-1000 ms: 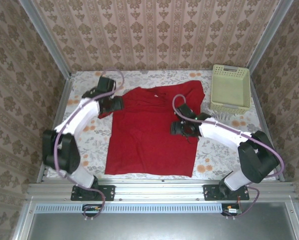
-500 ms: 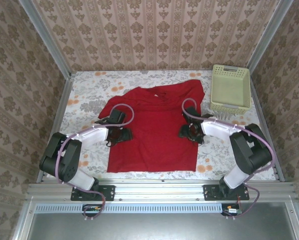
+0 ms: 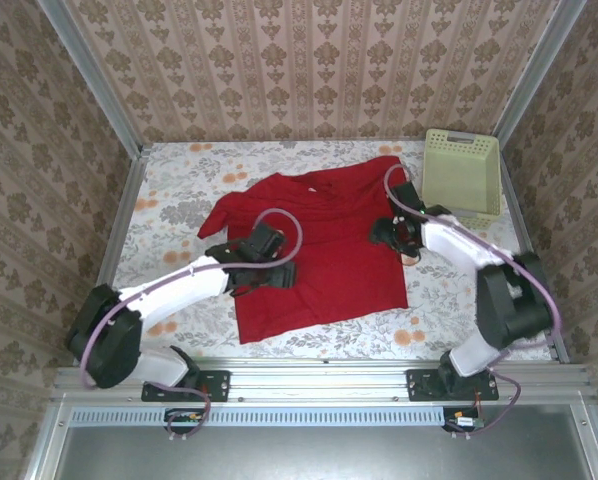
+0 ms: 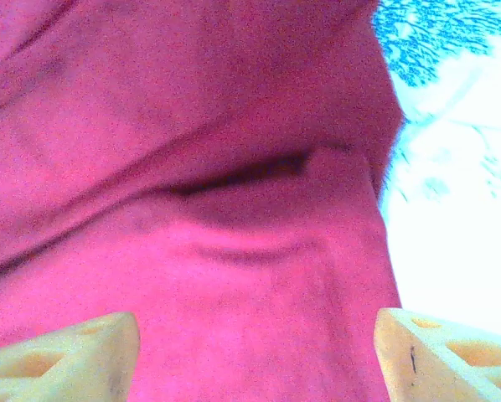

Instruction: Fold the inside-out t-shirt

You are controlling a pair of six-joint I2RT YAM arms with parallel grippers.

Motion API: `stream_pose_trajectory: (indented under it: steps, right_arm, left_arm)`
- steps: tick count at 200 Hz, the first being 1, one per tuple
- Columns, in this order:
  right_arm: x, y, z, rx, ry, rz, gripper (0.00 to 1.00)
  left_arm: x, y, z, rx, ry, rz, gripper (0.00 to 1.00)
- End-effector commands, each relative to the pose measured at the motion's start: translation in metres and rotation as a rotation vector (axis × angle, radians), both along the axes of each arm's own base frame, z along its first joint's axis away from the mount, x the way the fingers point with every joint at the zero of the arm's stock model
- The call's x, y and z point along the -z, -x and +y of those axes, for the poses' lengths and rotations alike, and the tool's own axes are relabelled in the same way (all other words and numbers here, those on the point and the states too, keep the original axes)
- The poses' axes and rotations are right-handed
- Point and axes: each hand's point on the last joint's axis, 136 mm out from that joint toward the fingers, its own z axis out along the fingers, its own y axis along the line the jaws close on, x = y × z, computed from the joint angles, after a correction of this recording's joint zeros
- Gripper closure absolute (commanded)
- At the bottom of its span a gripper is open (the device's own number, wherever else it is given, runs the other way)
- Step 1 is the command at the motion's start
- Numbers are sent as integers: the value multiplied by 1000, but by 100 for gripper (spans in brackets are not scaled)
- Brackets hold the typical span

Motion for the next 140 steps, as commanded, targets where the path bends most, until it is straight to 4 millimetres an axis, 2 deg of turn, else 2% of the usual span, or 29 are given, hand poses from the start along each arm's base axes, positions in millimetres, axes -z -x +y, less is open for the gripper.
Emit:
stream_pose_trajectory:
  steps: [1, 18, 34, 62, 86, 140]
  right_arm:
    - [-14, 47, -9, -14, -9, -3, 24]
    - [-16, 75, -13, 12, -48, -18, 22]
    - [-11, 99, -16, 49, -91, -21, 19]
    - [-2, 126, -24, 108, -121, -21, 18]
    - [1, 135, -24, 131, -158, -42, 16]
    - [3, 138, -22, 122, -163, -29, 15]
  left_arm:
    - [-10, 31, -15, 218, -132, -77, 24]
    - [-9, 53, -40, 359, -179, -121, 20]
    - [1, 69, -58, 462, -231, -119, 18]
    - [20, 88, -79, 587, -336, -109, 15]
    - [35, 91, -81, 611, -417, -101, 13]
    - [54, 85, -78, 594, -514, -108, 13]
